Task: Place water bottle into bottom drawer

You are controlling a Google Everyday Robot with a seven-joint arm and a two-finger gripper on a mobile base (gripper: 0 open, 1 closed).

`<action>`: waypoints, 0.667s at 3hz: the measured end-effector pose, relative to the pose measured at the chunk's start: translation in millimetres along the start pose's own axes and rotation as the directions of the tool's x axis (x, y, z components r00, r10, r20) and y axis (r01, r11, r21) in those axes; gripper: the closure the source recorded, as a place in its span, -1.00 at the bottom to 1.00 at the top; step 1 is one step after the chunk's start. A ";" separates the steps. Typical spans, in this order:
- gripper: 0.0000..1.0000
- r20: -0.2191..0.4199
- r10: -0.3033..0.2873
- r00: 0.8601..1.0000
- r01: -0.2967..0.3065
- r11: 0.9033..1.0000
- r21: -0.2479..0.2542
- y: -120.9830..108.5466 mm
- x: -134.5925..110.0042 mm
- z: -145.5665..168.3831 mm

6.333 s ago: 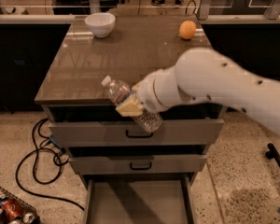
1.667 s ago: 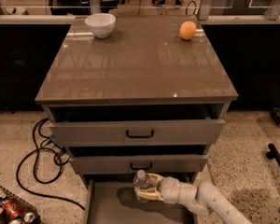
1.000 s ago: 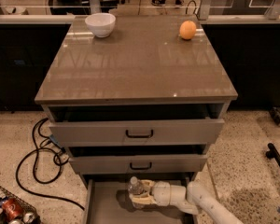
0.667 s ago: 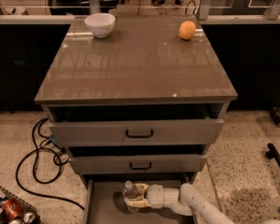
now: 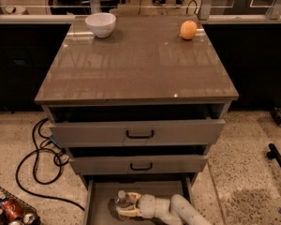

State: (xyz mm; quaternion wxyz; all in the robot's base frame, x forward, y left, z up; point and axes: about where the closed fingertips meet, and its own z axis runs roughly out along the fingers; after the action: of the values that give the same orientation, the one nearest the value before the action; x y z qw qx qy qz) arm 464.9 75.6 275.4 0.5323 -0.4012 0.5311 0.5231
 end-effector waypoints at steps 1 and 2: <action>1.00 0.000 -0.027 1.000 0.027 0.999 0.023 3.9 17.0 4.1; 1.00 -0.027 -0.068 0.997 0.070 0.997 0.042 1.5 20.4 1.9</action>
Offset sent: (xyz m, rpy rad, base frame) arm 0.0022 -0.0036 -0.0228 -0.0913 -0.1074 -0.0788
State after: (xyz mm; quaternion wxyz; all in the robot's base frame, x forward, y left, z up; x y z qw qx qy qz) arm 461.5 80.3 255.8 0.5515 -0.4146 0.5348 0.4877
